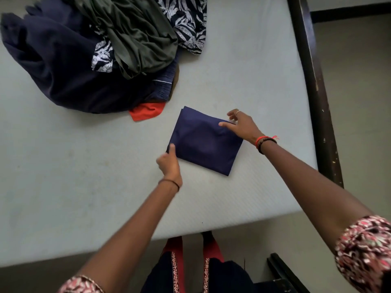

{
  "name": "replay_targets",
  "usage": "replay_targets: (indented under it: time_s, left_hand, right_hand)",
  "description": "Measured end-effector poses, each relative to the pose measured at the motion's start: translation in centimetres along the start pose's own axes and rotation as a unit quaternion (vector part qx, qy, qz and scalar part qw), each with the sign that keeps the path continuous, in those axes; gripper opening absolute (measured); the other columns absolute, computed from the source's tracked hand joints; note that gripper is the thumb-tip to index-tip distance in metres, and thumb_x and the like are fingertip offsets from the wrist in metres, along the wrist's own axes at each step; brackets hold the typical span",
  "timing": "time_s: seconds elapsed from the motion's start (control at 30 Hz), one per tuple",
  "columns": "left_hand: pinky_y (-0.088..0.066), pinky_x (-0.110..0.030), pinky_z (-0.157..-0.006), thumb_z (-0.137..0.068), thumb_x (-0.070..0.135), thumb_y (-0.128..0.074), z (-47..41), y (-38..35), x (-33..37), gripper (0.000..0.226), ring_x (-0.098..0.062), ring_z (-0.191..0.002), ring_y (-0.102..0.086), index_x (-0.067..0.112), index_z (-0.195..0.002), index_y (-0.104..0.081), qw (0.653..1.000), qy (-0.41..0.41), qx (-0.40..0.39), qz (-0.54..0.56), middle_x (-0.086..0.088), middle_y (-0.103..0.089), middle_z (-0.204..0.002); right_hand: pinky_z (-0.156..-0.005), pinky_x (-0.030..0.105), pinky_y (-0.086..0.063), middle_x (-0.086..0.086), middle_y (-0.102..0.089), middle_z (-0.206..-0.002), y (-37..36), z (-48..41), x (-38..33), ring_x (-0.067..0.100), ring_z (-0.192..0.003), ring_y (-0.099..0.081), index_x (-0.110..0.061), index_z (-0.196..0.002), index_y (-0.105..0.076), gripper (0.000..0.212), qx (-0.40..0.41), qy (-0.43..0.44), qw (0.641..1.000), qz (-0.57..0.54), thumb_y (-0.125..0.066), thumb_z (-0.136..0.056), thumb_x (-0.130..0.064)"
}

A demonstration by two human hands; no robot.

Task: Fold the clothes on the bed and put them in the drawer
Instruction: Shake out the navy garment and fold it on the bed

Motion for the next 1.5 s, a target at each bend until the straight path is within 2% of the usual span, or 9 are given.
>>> replay_targets:
  time_s: [0.07, 0.17, 0.4, 0.63, 0.73, 0.93, 1.03, 1.23, 1.5]
  left_hand:
    - [-0.050, -0.032, -0.070, -0.086, 0.039, -0.065, 1.8, -0.6, -3.4, 0.052, -0.030, -0.072, -0.056, -0.010, -0.098, -0.059, 0.992, 0.096, -0.077, 0.023, -0.012, -0.063, -0.073]
    - [-0.043, -0.032, -0.101, -0.084, 0.034, -0.069, 3.6, -1.7, -4.9, 0.062, -0.018, -0.105, -0.057, 0.007, -0.133, -0.040, 0.988, 0.094, -0.089, 0.082, -0.002, -0.057, -0.108]
    - [-0.049, -0.037, -0.098, -0.082, 0.029, -0.072, 3.4, -4.5, -3.0, 0.056, -0.019, -0.114, -0.061, 0.015, -0.132, -0.051, 0.934, 0.076, -0.210, 0.279, -0.002, -0.063, -0.125]
    - [-0.048, -0.039, -0.098, -0.081, 0.018, -0.065, 3.4, -5.2, 0.4, 0.051, -0.025, -0.115, -0.059, 0.011, -0.130, -0.053, 0.924, 0.044, -0.284, 0.254, -0.006, -0.063, -0.126]
    - [-0.054, -0.035, -0.083, -0.081, 0.014, -0.060, 4.3, -5.1, 2.5, 0.040, -0.024, -0.104, -0.063, 0.007, -0.120, -0.058, 0.906, 0.081, -0.329, 0.252, -0.009, -0.066, -0.116]
    - [-0.055, -0.032, -0.083, -0.084, 0.007, -0.053, 5.3, -4.7, 5.0, 0.026, -0.023, -0.096, -0.067, 0.009, -0.108, -0.062, 0.890, 0.129, -0.385, 0.208, -0.009, -0.069, -0.108]
    - [-0.058, -0.032, -0.077, -0.069, 0.002, -0.065, 6.2, -5.6, 5.0, 0.039, -0.023, -0.093, -0.069, 0.007, -0.107, -0.063, 0.870, 0.163, -0.430, 0.179, -0.011, -0.068, -0.107]
    - [-0.058, -0.033, -0.073, -0.058, 0.009, -0.072, 7.3, -9.7, 5.4, 0.051, -0.023, -0.090, -0.069, 0.008, -0.108, -0.063, 0.851, 0.201, -0.470, 0.117, -0.010, -0.069, -0.104]
    - [-0.054, -0.027, -0.081, -0.075, 0.013, -0.062, 8.0, -18.9, 13.0, 0.028, -0.016, -0.084, -0.067, 0.011, -0.103, -0.061, 0.842, 0.131, -0.523, 0.030, -0.004, -0.070, -0.094]
  right_hand:
    - [-0.094, 0.033, -0.045, 0.009, -0.056, -0.122, -0.4, -0.3, -0.2, 0.021, -0.109, -0.055, -0.009, -0.125, -0.053, 0.065, -0.026, 0.016, 0.999, 0.044, -0.071, -0.078, -0.050]
    - [-0.088, 0.035, -0.048, 0.004, -0.056, -0.113, -0.5, -0.9, -0.6, 0.021, -0.102, -0.055, -0.012, -0.121, -0.052, 0.067, -0.048, 0.011, 0.997, 0.058, -0.072, -0.074, -0.056]
    - [-0.076, 0.032, -0.044, 0.002, -0.055, -0.100, -1.7, -2.0, -0.2, 0.022, -0.090, -0.054, -0.011, -0.108, -0.050, 0.064, -0.075, -0.008, 0.994, 0.084, -0.074, -0.070, -0.058]
    - [-0.072, 0.027, -0.039, 0.001, -0.057, -0.096, -1.8, -1.7, 0.1, 0.017, -0.087, -0.053, -0.007, -0.106, -0.058, 0.058, -0.062, -0.043, 0.997, -0.023, -0.077, -0.072, -0.050]
    - [-0.072, 0.028, -0.048, 0.001, -0.067, -0.090, -1.4, -0.9, 0.5, 0.017, -0.084, -0.063, -0.009, -0.096, -0.064, 0.053, -0.084, -0.064, 0.988, -0.110, -0.078, -0.069, -0.052]
    - [-0.099, 0.035, -0.048, -0.001, -0.071, -0.111, -0.3, 2.5, 2.9, 0.016, -0.105, -0.066, -0.014, -0.112, -0.065, 0.056, -0.269, -0.164, 0.894, -0.317, -0.073, -0.073, -0.053]
    - [-0.095, 0.032, -0.046, -0.002, -0.068, -0.118, -0.1, 4.8, 4.6, 0.013, -0.109, -0.064, -0.018, -0.115, -0.062, 0.068, -0.321, -0.189, 0.824, -0.427, -0.082, -0.059, -0.050]
    - [-0.085, 0.031, -0.050, -0.002, -0.072, -0.106, 2.3, 6.1, 7.9, 0.015, -0.096, -0.068, -0.018, -0.108, -0.064, 0.087, -0.254, -0.169, 0.786, -0.538, -0.095, -0.030, -0.042]
    - [-0.085, 0.028, -0.052, 0.000, -0.067, -0.116, 10.9, 1.4, 8.7, 0.018, -0.107, -0.064, -0.017, -0.126, -0.054, 0.043, -0.099, -0.069, 0.840, -0.529, -0.062, -0.084, -0.017]
Point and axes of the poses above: each hand's wrist, its own z-axis away from the middle knuckle, its own y-axis out of the back of the hand, x = y × z, the point moved 3 cm from there along -z, towards the middle knuckle
